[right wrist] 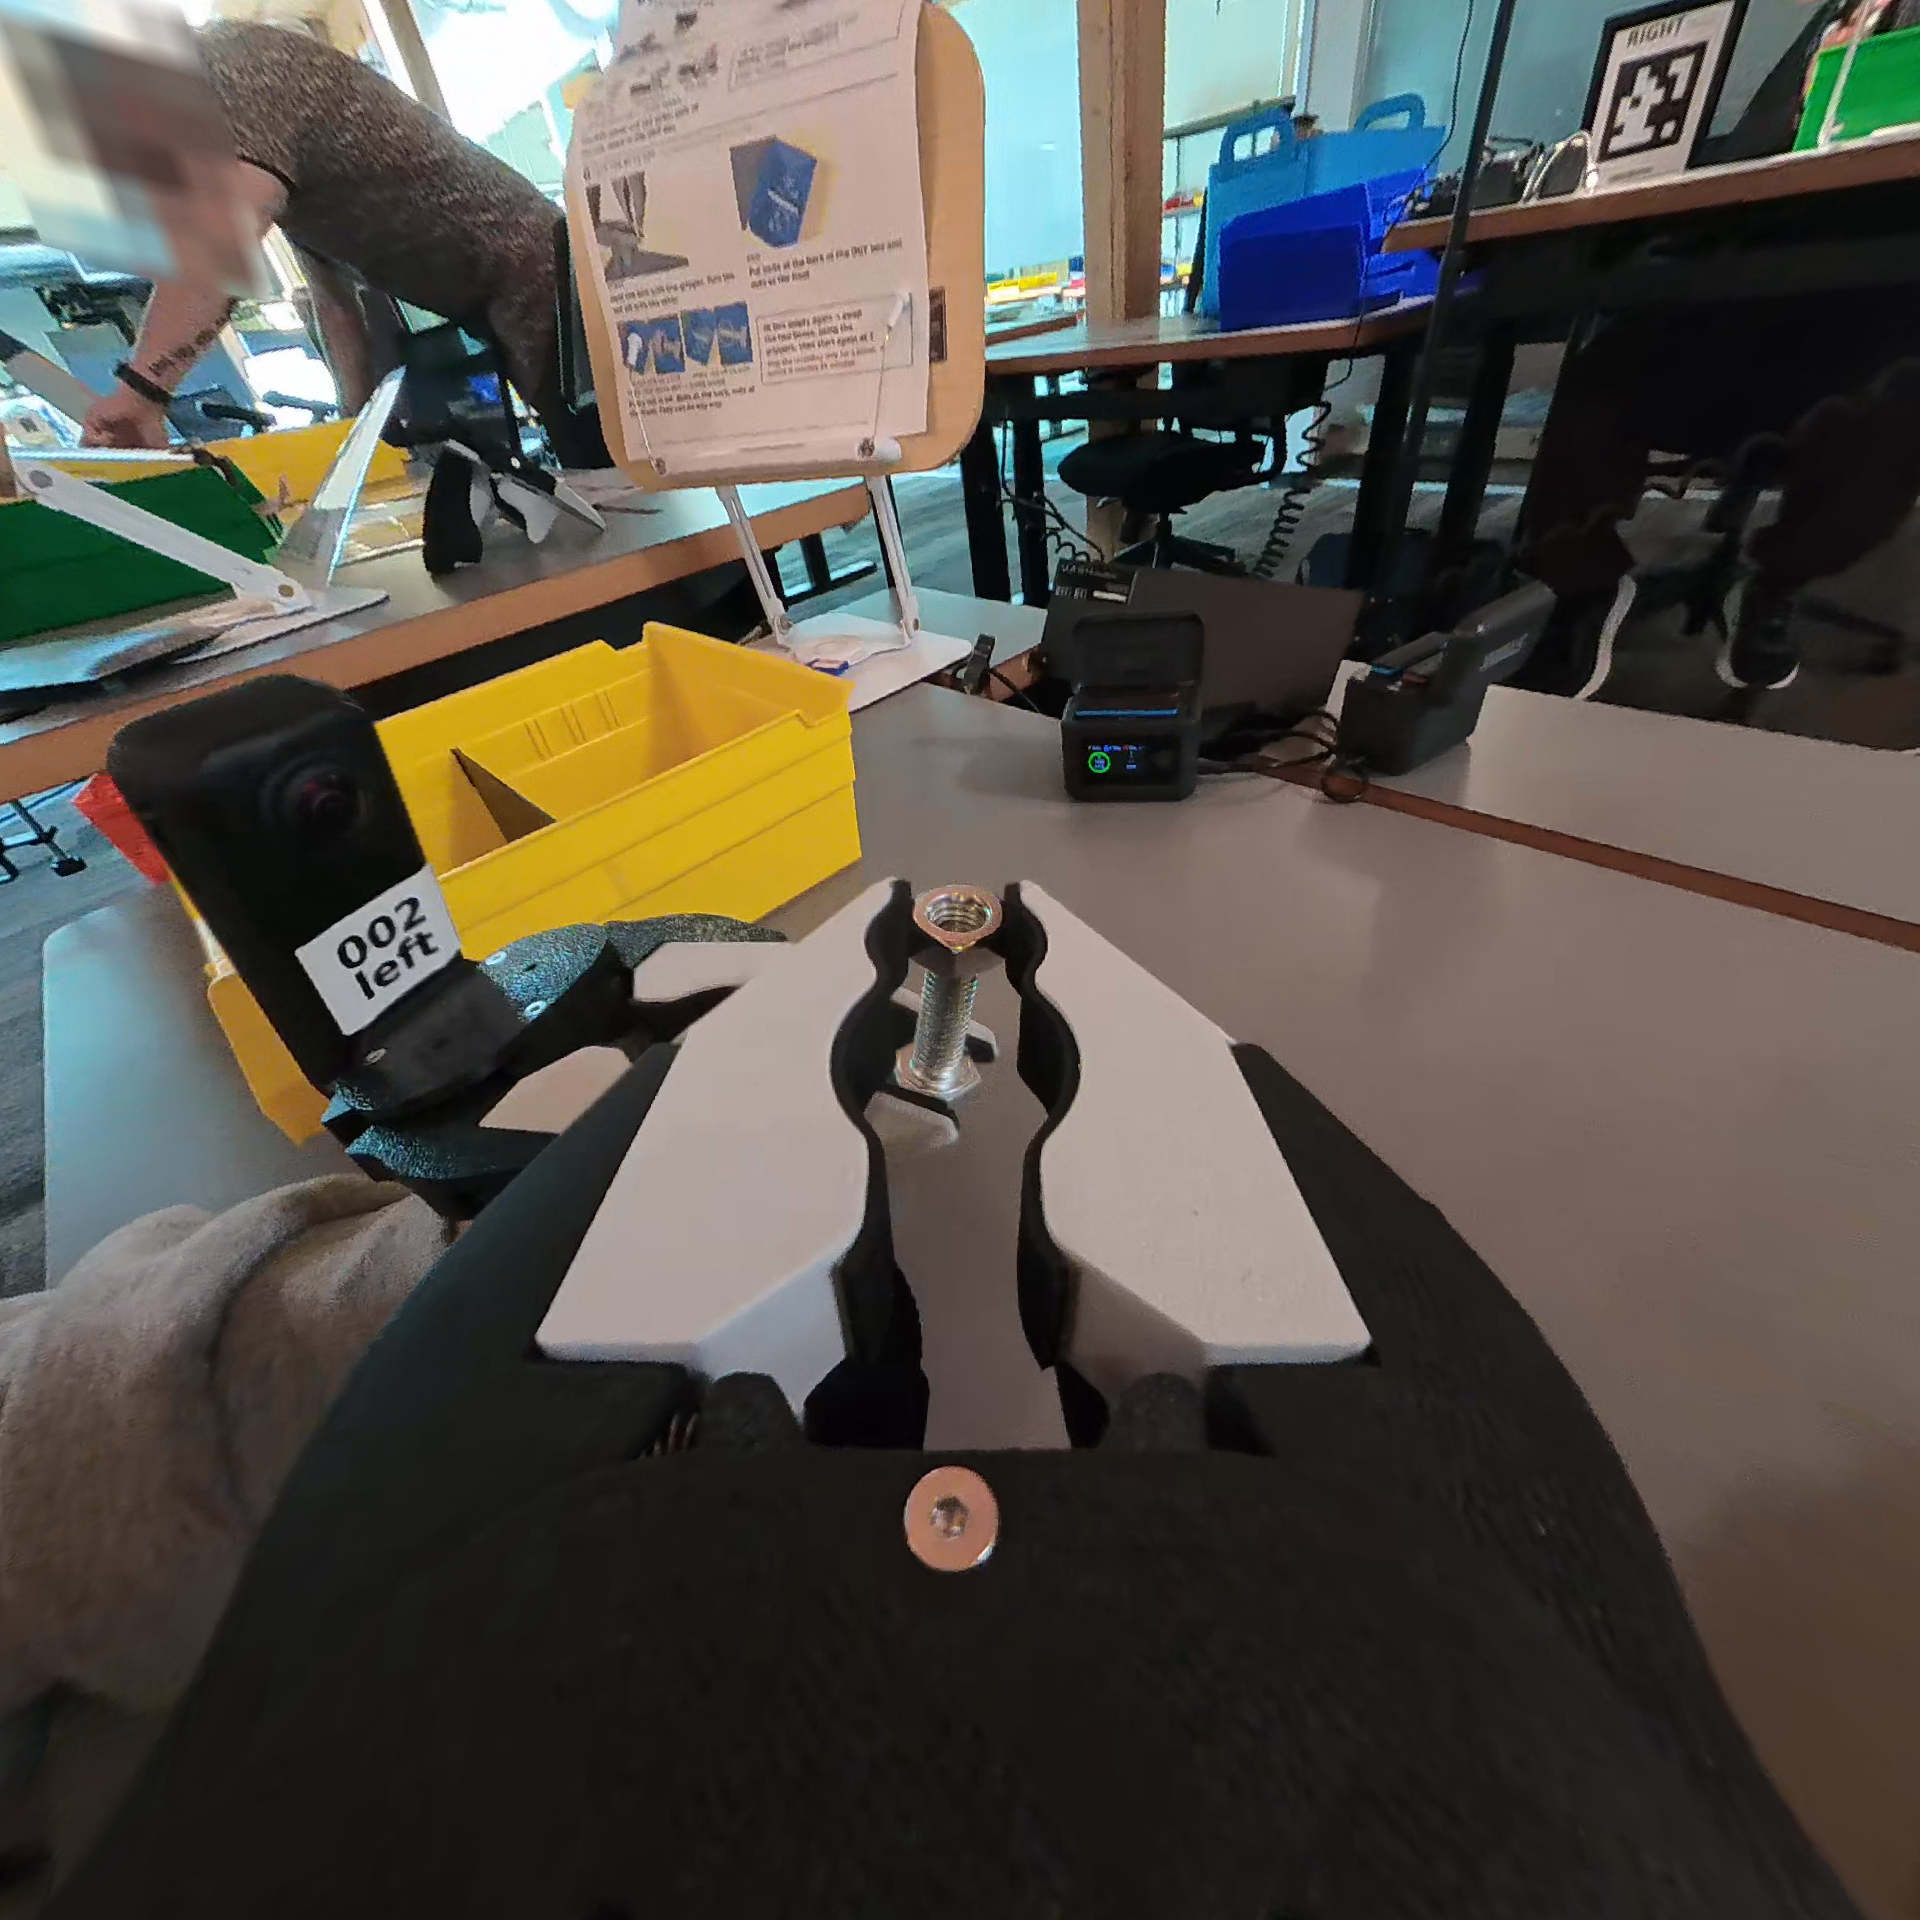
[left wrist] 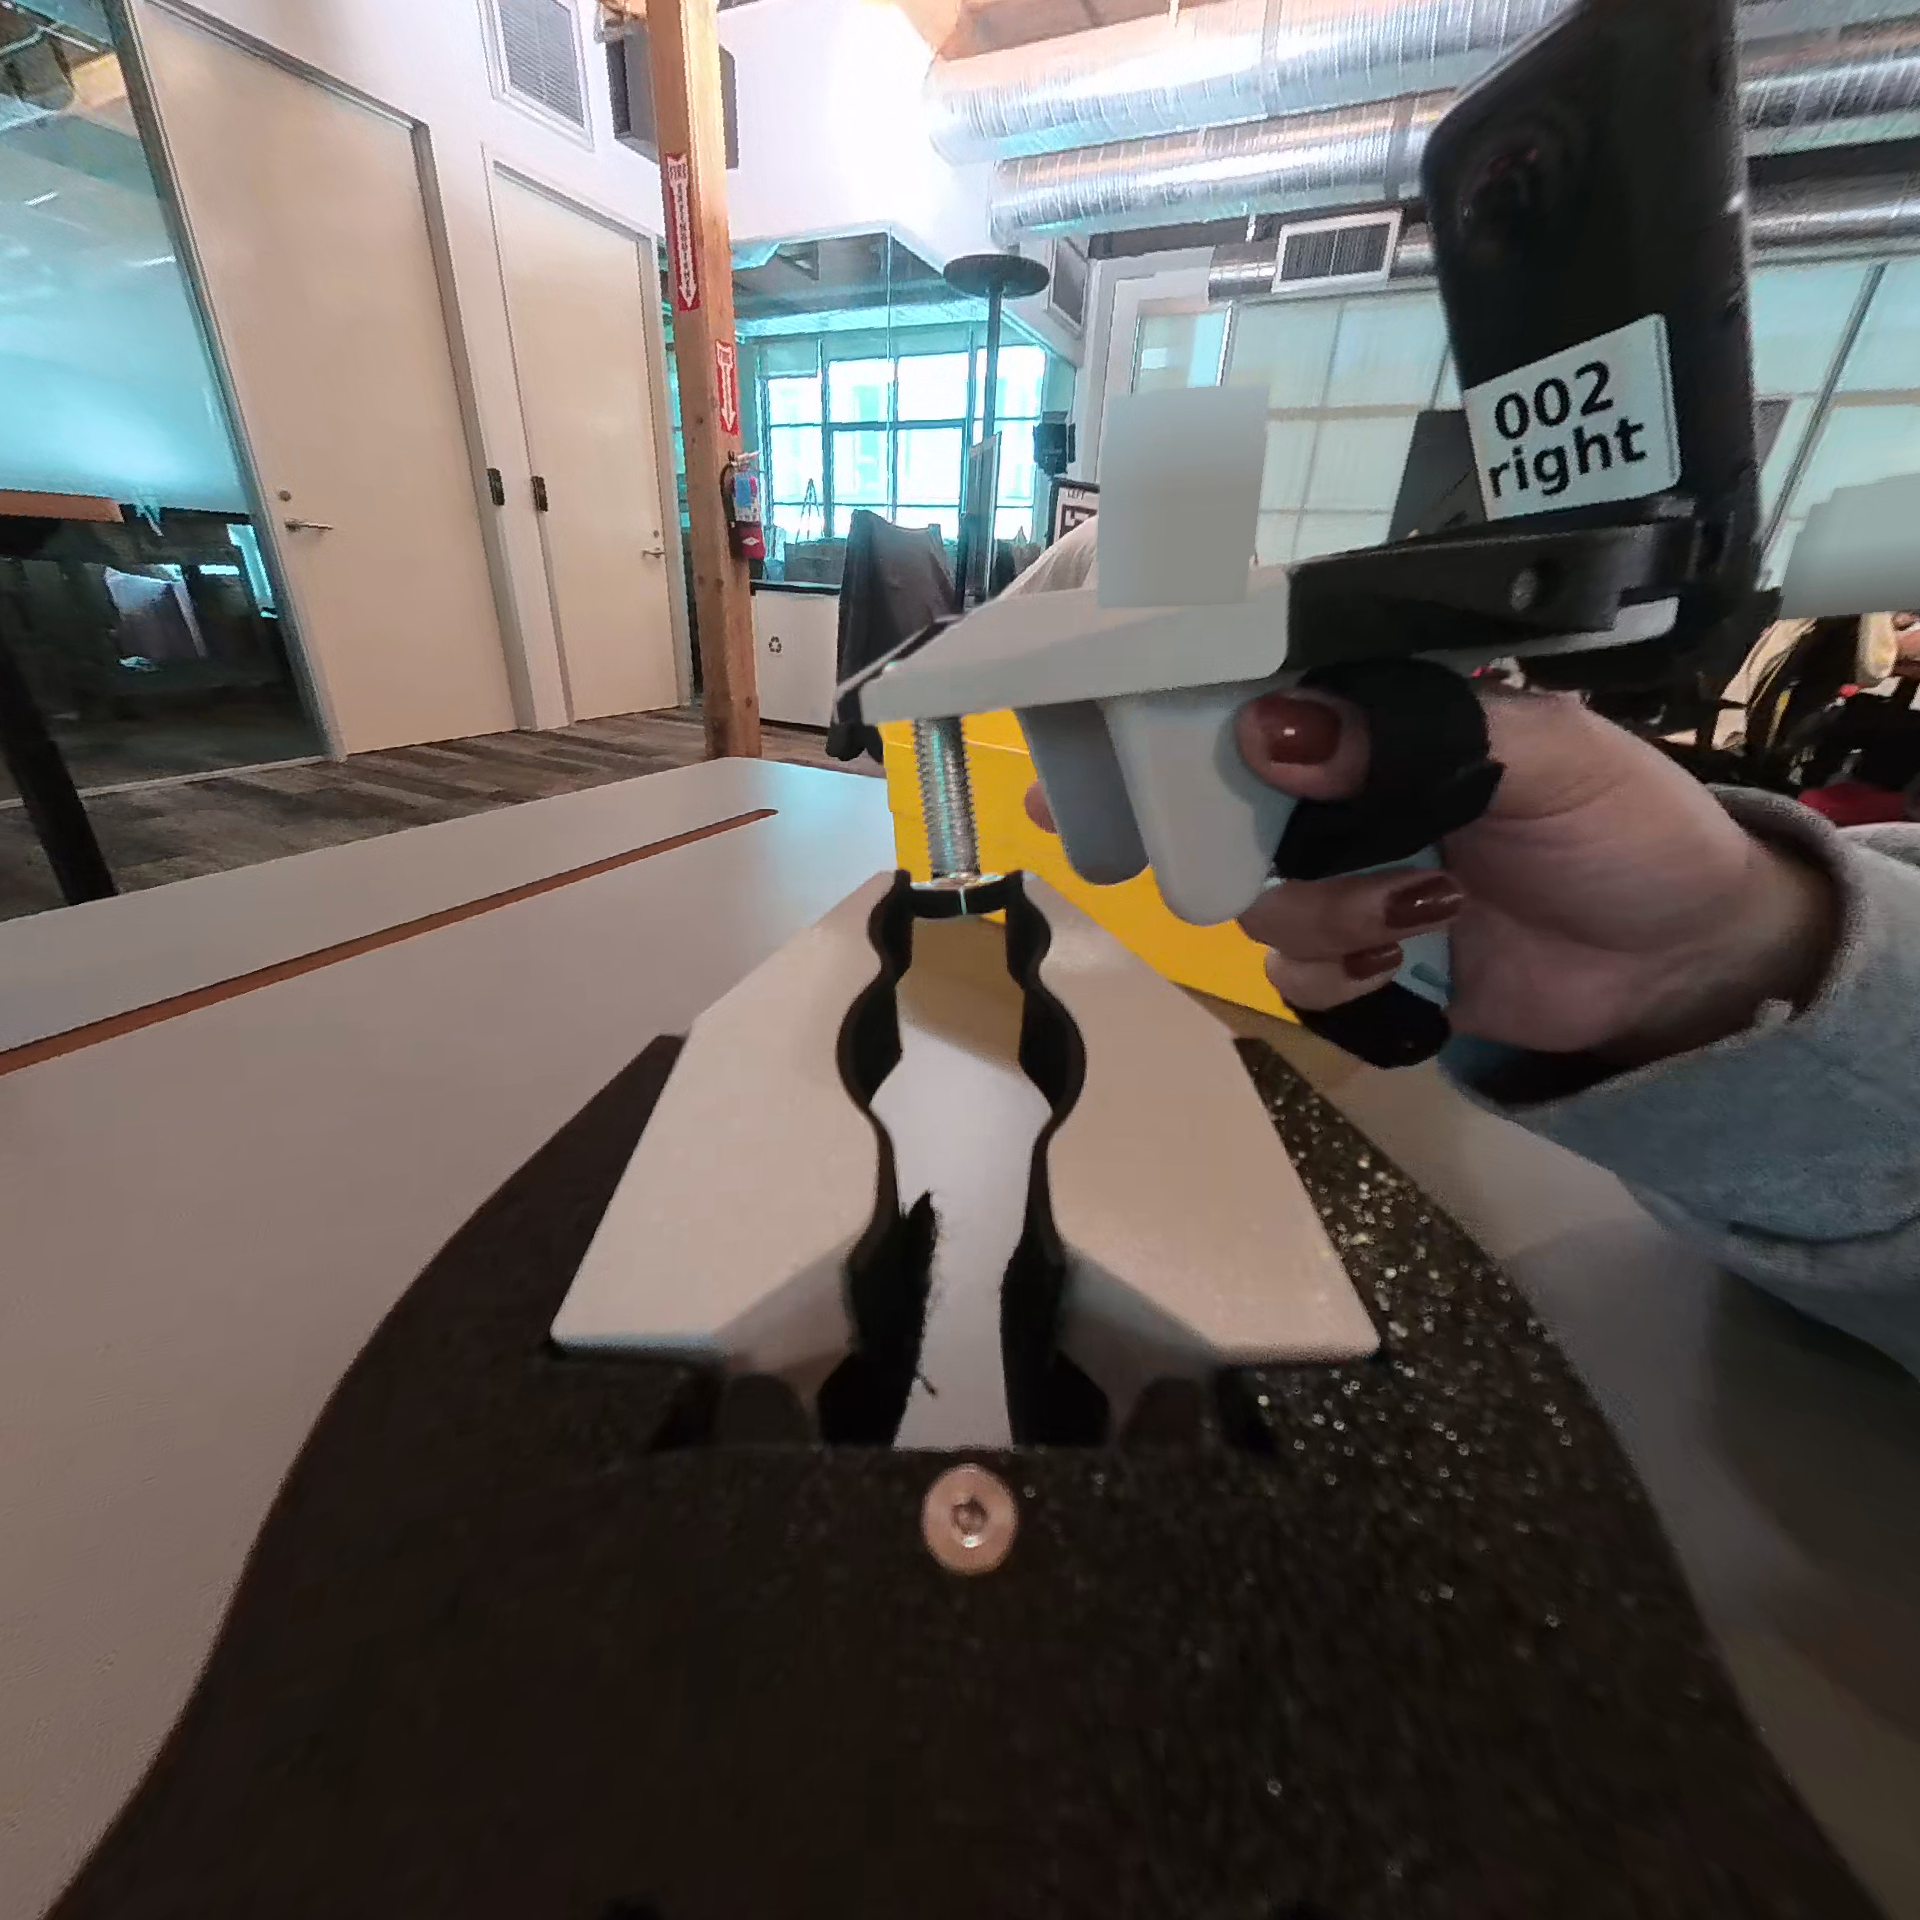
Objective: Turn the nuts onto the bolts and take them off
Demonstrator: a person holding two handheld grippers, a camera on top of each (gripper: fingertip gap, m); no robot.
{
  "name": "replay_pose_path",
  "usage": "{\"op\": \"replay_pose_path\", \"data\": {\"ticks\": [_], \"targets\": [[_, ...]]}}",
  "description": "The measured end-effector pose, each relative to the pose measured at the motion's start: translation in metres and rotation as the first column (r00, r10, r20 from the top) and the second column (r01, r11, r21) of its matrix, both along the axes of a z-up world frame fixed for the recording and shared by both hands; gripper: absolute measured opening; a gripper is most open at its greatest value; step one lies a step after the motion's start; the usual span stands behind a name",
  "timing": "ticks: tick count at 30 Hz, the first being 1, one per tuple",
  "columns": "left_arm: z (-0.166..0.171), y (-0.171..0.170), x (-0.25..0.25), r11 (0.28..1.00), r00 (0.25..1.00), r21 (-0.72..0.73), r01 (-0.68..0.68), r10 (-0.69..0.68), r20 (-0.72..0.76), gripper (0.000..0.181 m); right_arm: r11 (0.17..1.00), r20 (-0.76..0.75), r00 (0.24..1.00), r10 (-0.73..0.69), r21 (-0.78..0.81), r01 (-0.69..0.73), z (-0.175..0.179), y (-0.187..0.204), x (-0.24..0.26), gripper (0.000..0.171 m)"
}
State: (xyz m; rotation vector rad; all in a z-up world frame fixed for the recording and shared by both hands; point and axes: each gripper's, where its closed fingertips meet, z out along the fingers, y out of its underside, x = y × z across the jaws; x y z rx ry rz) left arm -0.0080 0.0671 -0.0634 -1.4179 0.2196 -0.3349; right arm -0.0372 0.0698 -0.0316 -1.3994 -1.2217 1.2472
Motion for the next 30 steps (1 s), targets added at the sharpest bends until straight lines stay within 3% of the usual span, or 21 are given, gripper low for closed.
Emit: {"op": "replay_pose_path", "data": {"ticks": [9, 17, 23, 27, 30], "targets": [[-0.008, 0.005, 0.004, 0.999, 0.999, -0.039, 0.002, -0.003, -0.033, 0.015, 1.0, 0.087, 0.996, 0.006, 0.005, -0.006, -0.009, 0.006, 0.004, 0.016], [0.0, 0.0, 0.005, 0.998, 0.997, 0.005, 0.07, -0.07, 0.045, 0.015, 0.998, 0.062, 0.996, 0.063, -0.023, -0.062, -0.006, -0.001, 0.006, 0.019], [0.007, -0.006, 0.009, 0.987, 0.983, 0.038, 0.157, -0.16, 0.091, 0.015, 0.99, -0.032, 0.99, 0.136, 0.031, -0.135, 0.011, -0.004, 0.013, 0.04], [0.007, -0.007, 0.008, 0.985, 0.98, 0.036, 0.171, -0.174, 0.102, 0.015, 0.973, -0.028, 0.973, 0.23, 0.006, -0.23, 0.015, -0.002, 0.02, 0.039], [0.002, -0.002, 0.0, 0.991, 0.984, 0.006, 0.134, -0.133, 0.122, 0.015, 0.98, -0.034, 0.979, 0.201, 0.005, -0.201, 0.013, 0.009, 0.021, 0.035]]}}
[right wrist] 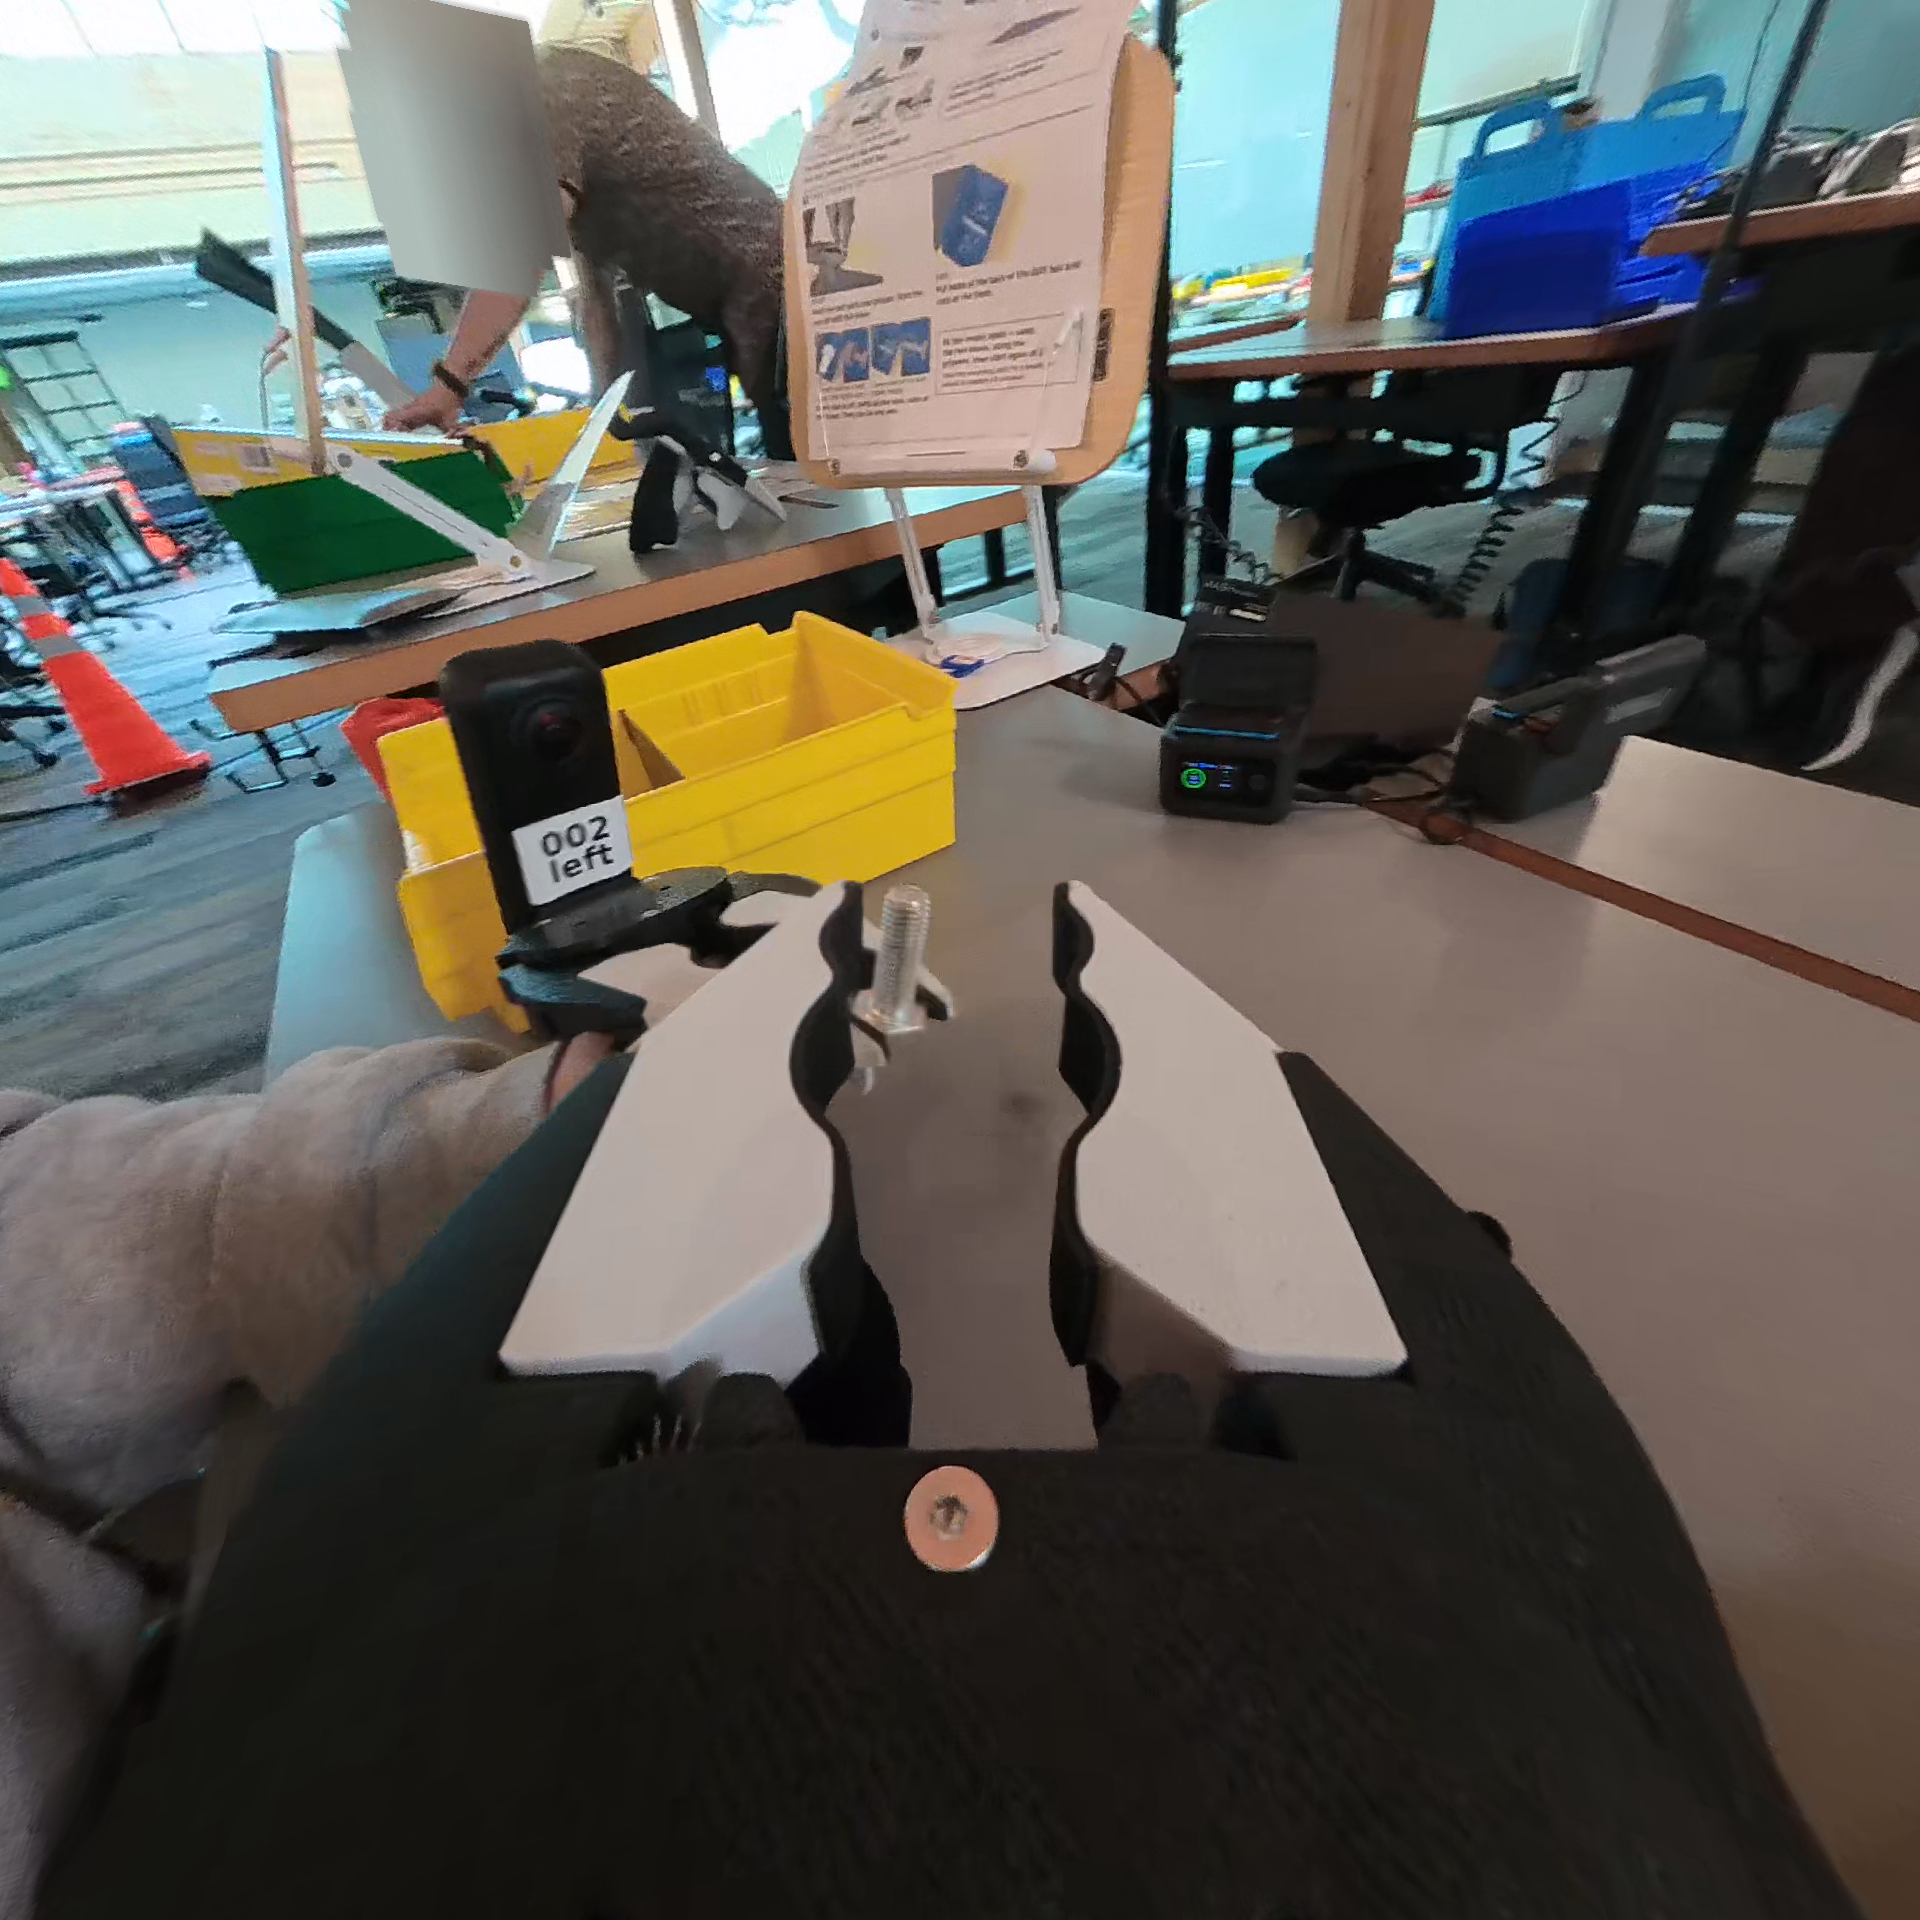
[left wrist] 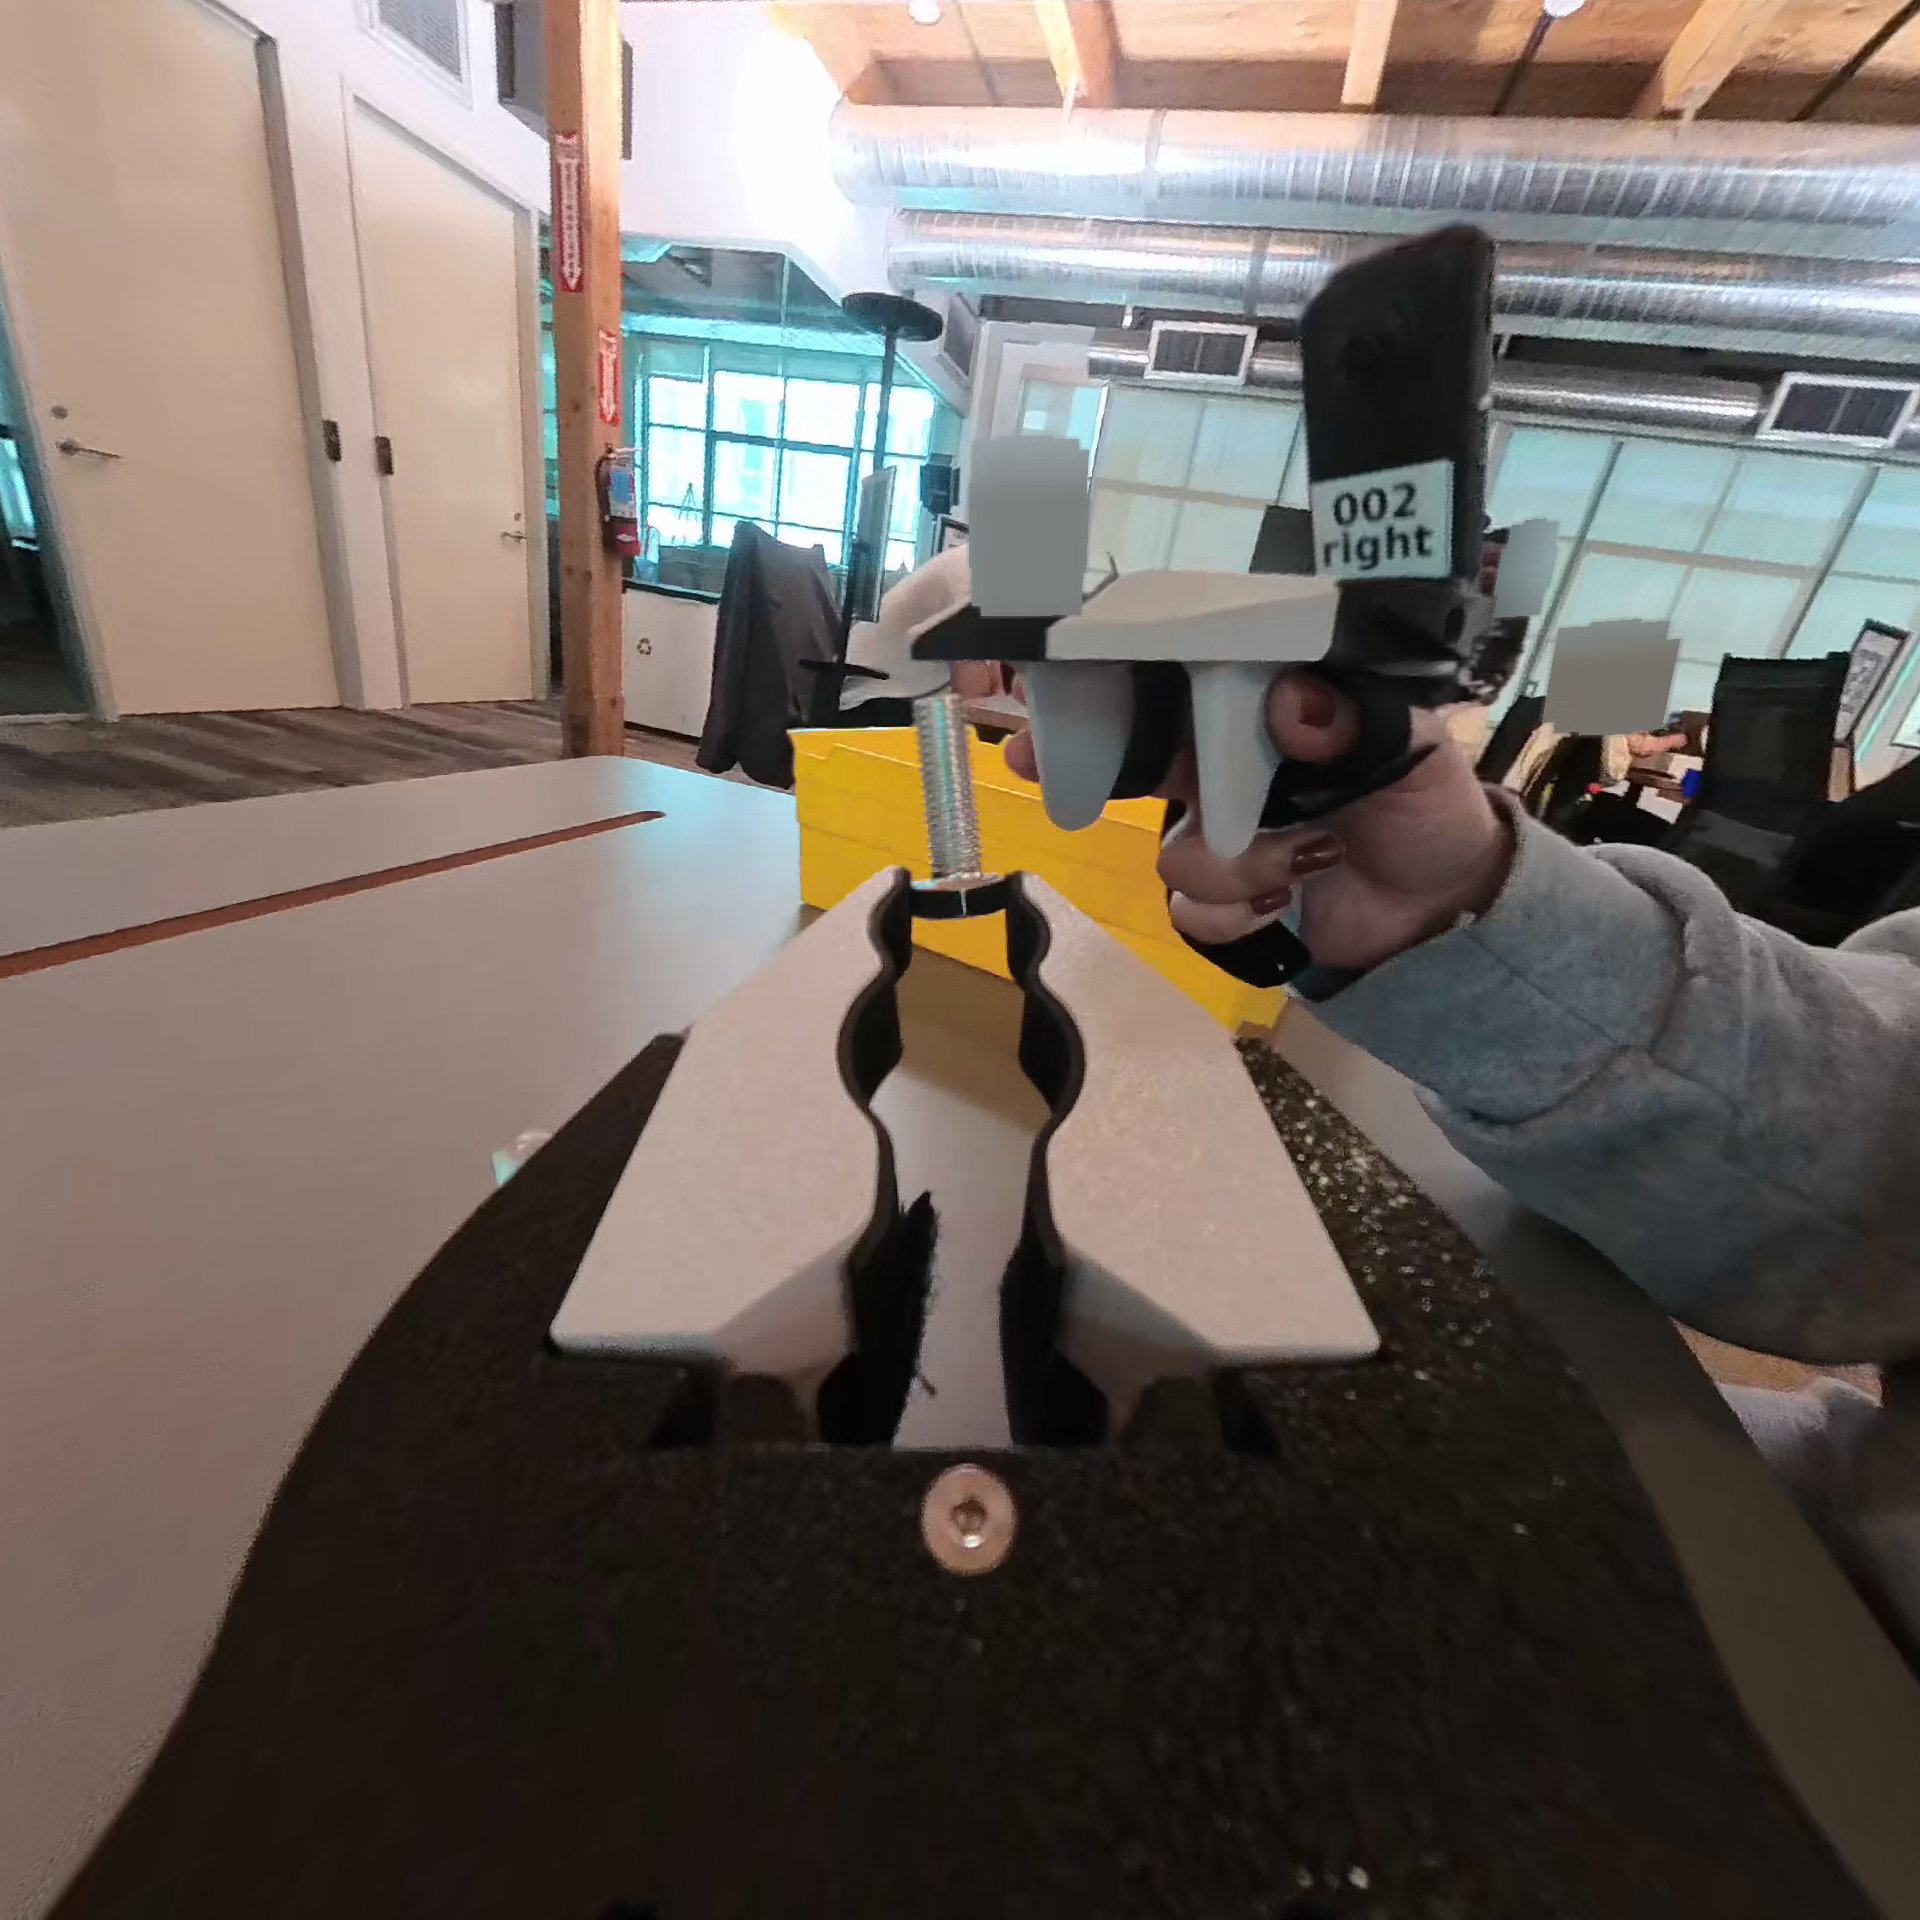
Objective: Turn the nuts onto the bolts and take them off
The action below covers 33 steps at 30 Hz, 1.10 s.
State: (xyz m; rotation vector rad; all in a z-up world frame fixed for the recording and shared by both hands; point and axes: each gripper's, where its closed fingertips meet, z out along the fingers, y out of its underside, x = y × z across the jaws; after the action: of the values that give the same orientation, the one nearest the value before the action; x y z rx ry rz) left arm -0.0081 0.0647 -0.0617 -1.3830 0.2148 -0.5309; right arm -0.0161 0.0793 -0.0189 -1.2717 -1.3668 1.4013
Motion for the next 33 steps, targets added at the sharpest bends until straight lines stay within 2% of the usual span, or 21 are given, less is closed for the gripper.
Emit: {"op": "replay_pose_path", "data": {"ticks": [2, 6, 9, 12, 14, 17, 25, 33], "targets": [[0.001, 0.001, -0.008, 0.999, 0.999, 0.004, -0.042, 0.042, 0.017, 0.015, 0.999, -0.029, 0.998, -0.047, -0.009, 0.047, -0.003, 0.009, -0.001, 0.029], [0.002, 0.0, -0.04, 0.974, 0.974, 0.018, -0.226, 0.226, 0.015, 0.015, 0.977, -0.079, 0.975, -0.208, 0.037, 0.212, -0.028, 0.032, -0.008, 0.026], [-0.002, -0.003, -0.068, 0.92, 0.92, 0.007, -0.393, 0.393, -0.008, 0.015, 0.935, -0.143, 0.94, -0.31, 0.135, 0.329, -0.046, 0.041, -0.008, 0.024], [-0.003, -0.006, -0.081, 0.891, 0.891, 0.006, -0.454, 0.454, 0.009, 0.015, 0.851, -0.223, 0.895, -0.387, 0.289, 0.439, -0.06, 0.044, -0.005, 0.014], [-0.003, -0.006, -0.081, 0.893, 0.893, 0.002, -0.45, 0.45, 0.015, 0.015, 0.815, -0.232, 0.899, -0.372, 0.381, 0.436, -0.061, 0.04, -0.009, 0.011], [-0.004, -0.004, -0.078, 0.895, 0.895, 0.0, -0.446, 0.446, -0.011, 0.015, 0.788, -0.224, 0.902, -0.368, 0.44, 0.431, -0.066, 0.038, -0.014, 0.009], [-0.009, 0.002, -0.064, 0.906, 0.901, -0.003, -0.423, 0.42, -0.112, 0.015, 0.79, -0.23, 0.904, -0.361, 0.439, 0.428, -0.066, 0.035, -0.014, 0.009], [-0.009, 0.001, -0.063, 0.907, 0.9, 0.001, -0.421, 0.419, -0.118, 0.015, 0.791, -0.238, 0.898, -0.369, 0.426, 0.438, -0.065, 0.037, -0.012, 0.009]]}}
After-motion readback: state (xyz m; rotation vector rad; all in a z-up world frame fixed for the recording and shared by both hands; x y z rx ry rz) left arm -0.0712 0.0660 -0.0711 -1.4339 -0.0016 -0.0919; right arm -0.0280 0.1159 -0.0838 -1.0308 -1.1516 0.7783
